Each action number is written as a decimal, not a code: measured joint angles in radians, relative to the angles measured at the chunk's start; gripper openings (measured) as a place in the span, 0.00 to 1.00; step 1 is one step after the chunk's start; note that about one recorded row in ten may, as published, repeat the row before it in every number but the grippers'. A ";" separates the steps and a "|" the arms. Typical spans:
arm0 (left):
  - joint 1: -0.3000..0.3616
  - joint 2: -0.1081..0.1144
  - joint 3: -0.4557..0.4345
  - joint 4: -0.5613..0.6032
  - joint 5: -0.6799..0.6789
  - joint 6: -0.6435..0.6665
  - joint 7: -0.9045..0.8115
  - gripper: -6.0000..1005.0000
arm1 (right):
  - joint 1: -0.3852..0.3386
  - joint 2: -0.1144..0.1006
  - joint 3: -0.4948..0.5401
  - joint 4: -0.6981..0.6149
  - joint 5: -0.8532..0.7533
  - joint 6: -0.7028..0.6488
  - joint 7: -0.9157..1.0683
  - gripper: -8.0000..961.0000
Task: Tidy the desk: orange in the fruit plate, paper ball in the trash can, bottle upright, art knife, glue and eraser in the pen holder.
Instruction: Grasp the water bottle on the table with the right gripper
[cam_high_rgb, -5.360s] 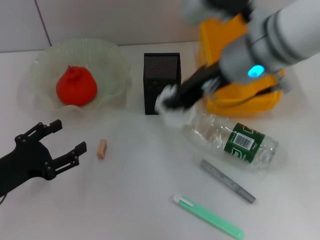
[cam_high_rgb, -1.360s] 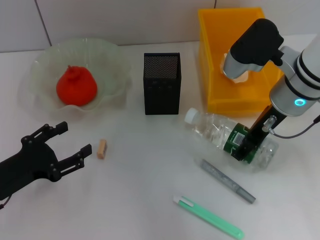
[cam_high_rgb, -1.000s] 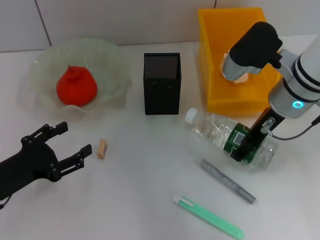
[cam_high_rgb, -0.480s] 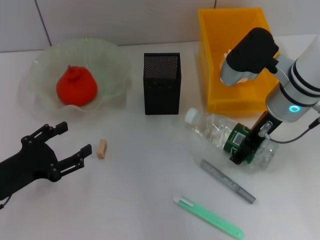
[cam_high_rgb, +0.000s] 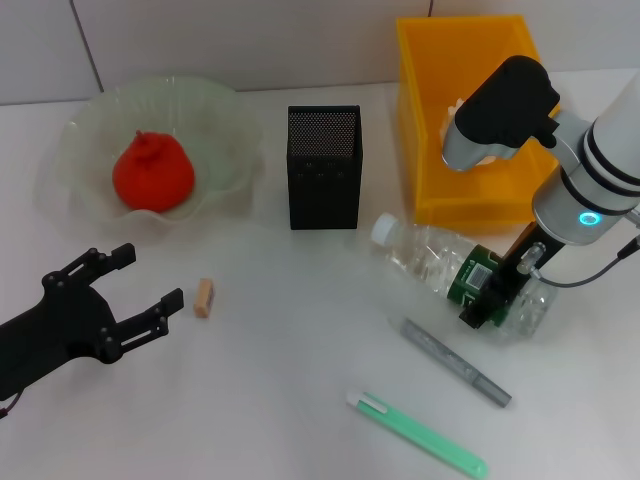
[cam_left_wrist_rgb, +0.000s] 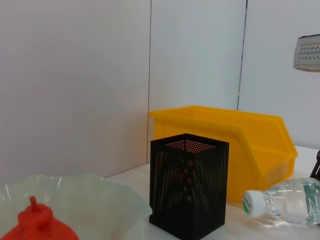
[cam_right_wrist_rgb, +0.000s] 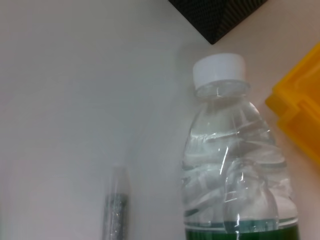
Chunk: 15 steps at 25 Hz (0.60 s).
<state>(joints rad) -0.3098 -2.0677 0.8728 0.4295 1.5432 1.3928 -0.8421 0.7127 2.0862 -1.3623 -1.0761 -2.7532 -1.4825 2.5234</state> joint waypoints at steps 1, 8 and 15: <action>0.000 0.000 0.000 0.000 0.000 0.000 0.000 0.85 | 0.000 0.000 0.000 0.002 0.000 0.001 0.000 0.85; 0.000 0.000 0.000 0.000 0.000 0.000 0.000 0.85 | 0.001 0.001 -0.001 0.004 0.011 0.003 0.006 0.85; -0.001 0.000 0.000 0.000 0.000 0.000 0.000 0.85 | 0.001 -0.001 -0.002 0.010 0.013 -0.008 -0.001 0.85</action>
<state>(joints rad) -0.3105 -2.0678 0.8729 0.4296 1.5431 1.3928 -0.8421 0.7136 2.0853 -1.3646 -1.0662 -2.7400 -1.4909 2.5225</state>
